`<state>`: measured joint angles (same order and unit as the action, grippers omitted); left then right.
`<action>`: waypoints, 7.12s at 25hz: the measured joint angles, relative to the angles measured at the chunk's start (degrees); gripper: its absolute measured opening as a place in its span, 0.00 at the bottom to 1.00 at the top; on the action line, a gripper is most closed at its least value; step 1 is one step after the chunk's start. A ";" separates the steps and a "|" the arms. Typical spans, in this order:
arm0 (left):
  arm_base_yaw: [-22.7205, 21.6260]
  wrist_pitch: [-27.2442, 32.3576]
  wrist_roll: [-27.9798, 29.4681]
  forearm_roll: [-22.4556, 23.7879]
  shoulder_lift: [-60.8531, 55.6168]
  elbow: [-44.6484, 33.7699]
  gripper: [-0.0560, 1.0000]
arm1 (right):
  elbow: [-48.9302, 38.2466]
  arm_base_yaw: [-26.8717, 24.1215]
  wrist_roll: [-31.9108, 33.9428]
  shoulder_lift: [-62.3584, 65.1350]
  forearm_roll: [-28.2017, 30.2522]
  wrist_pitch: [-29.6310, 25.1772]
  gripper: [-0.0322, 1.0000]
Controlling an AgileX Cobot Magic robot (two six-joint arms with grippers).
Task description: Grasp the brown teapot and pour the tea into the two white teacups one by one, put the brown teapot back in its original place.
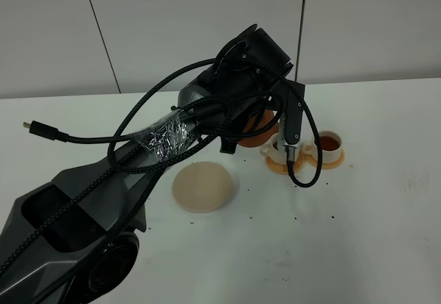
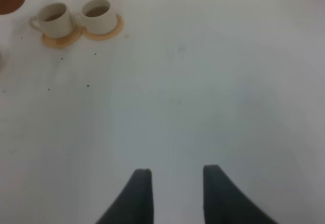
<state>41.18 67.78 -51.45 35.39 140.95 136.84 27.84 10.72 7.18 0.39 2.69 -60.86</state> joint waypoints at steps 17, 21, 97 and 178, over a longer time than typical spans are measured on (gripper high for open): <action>-4.81 0.12 1.96 -9.97 -2.79 0.00 0.21 | 0.00 0.00 -0.05 0.00 0.00 0.00 0.26; -6.57 0.12 2.21 -13.73 -3.47 0.00 0.21 | 0.00 0.00 -0.05 0.00 0.00 0.00 0.26; -8.55 -21.81 56.78 -17.91 -27.35 -58.07 0.21 | 0.00 0.00 0.05 0.00 0.00 0.00 0.26; -10.25 -33.26 65.28 -19.23 -25.78 -61.03 0.40 | 0.00 0.00 -0.01 0.00 0.00 0.00 0.26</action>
<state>30.93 34.52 13.83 16.15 115.18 75.81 27.84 10.72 7.18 0.39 2.69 -60.86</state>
